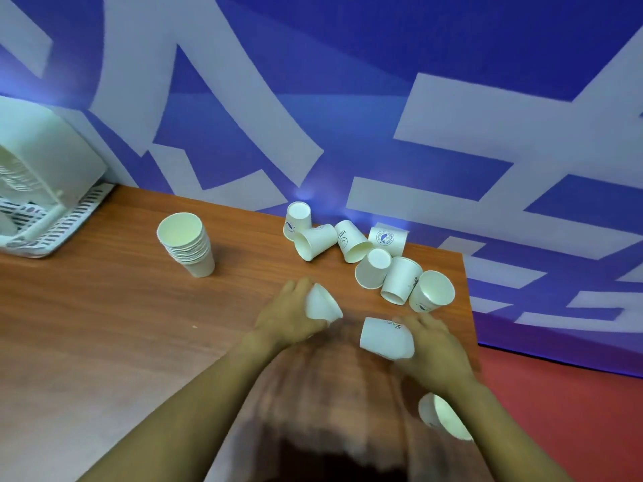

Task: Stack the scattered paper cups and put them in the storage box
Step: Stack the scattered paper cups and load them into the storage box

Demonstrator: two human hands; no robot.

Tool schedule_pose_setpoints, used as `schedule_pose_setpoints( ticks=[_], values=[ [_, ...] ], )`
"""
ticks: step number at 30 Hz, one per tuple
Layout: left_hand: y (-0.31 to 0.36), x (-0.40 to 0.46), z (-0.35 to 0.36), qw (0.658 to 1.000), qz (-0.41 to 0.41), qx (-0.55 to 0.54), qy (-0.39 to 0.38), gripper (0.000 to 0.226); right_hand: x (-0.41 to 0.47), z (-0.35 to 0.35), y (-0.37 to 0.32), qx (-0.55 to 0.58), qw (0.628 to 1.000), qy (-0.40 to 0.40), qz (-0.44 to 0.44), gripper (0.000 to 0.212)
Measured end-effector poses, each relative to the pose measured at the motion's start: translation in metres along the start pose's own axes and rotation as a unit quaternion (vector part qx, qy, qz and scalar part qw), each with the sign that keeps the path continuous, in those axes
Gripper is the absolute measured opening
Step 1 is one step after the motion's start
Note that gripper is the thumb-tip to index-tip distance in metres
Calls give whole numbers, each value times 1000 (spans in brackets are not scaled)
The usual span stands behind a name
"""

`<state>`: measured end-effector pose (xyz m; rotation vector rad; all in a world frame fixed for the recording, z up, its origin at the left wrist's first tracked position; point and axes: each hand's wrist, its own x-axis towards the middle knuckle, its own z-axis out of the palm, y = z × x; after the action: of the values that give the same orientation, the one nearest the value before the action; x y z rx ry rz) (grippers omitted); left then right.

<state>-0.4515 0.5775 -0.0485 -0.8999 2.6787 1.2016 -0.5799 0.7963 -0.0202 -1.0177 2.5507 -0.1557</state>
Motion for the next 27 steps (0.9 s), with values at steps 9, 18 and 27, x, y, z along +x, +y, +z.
schedule_pose_setpoints(
  ticks=[9, 18, 27],
  values=[
    [-66, -77, -76, 992, -31, -74, 94, 64, -2, 8, -110, 42, 998, -14, -46, 75],
    [-164, -109, -183, 994, 0, -34, 99, 68, 2, 38, -256, 106, 993, 18, -58, 72],
    [-266, -127, -275, 995, 1, -47, 92, 82, 10, 65, -399, 112, 992, 34, -53, 77]
  ],
)
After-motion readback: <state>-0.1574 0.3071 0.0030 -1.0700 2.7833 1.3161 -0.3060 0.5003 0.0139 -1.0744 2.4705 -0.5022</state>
